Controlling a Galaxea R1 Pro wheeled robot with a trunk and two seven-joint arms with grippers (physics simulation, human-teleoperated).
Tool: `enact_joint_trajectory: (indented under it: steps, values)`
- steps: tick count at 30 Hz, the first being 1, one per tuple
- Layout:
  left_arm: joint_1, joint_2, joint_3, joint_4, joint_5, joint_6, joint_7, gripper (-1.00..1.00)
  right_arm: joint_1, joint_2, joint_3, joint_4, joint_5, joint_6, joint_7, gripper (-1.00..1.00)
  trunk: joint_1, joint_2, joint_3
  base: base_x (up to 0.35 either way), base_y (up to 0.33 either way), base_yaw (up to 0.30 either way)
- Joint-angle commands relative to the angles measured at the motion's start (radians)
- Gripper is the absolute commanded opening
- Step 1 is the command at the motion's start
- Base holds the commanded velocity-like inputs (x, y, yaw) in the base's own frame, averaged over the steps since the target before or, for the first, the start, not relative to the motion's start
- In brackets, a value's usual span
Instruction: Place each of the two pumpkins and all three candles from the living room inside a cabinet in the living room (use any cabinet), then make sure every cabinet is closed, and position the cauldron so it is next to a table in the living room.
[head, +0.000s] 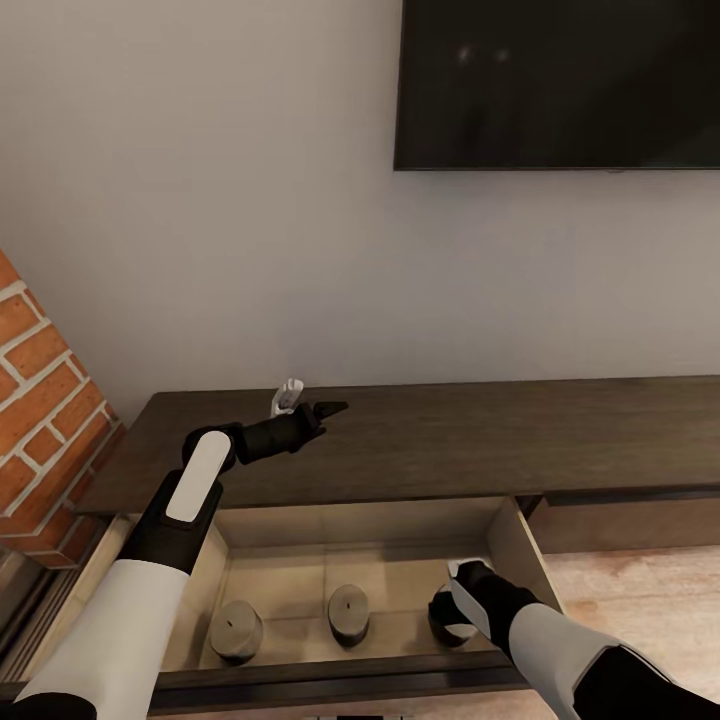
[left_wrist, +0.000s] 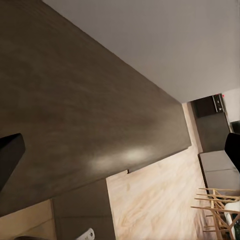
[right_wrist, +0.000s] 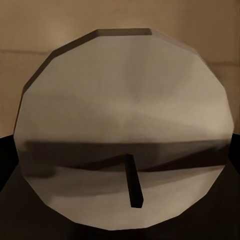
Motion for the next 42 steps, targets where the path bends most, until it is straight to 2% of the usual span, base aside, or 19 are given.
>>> enact_joint_trajectory:
  steps: [1, 14, 20, 40, 41, 42]
  values:
    - [0.000, 0.000, 0.000, -0.001, 0.000, 0.000, 0.000, 1.00, 0.000, 0.000, 0.000, 0.004, 0.000, -0.005, 0.000, -1.00, 0.000, 0.000, 0.000, 0.000, 0.000, 0.000]
    - [0.000, 0.000, 0.000, -0.002, 0.000, 0.001, 0.000, 1.00, 0.000, 0.001, 0.002, 0.027, 0.003, -0.031, 0.000, -1.00, 0.000, 0.000, 0.000, 0.000, 0.000, 0.000]
    - [0.000, 0.000, 0.000, -0.002, 0.000, 0.001, 0.000, 1.00, 0.003, 0.002, 0.002, 0.027, 0.000, -0.077, 0.001, -1.00, 0.000, 0.000, 0.000, 0.000, 0.000, 0.000]
    - [0.000, 0.000, 0.000, -0.002, 0.000, 0.001, 0.000, 1.00, 0.003, 0.010, 0.002, 0.049, -0.002, -0.052, 0.000, -1.00, 0.000, 0.000, 0.000, 0.000, 0.000, 0.000]
    - [0.000, 0.000, 0.000, -0.002, 0.000, 0.001, 0.000, 1.00, 0.003, 0.010, 0.002, 0.049, -0.002, -0.052, 0.000, 1.00, 0.000, 0.000, 0.000, 0.000, 0.000, 0.000]
    - [0.000, 0.000, 0.000, -0.002, 0.000, 0.001, 0.000, 1.00, 0.003, 0.010, 0.002, 0.050, -0.003, -0.051, 0.000, 1.00, 0.000, 0.000, 0.000, 0.000, 0.000, 0.000]
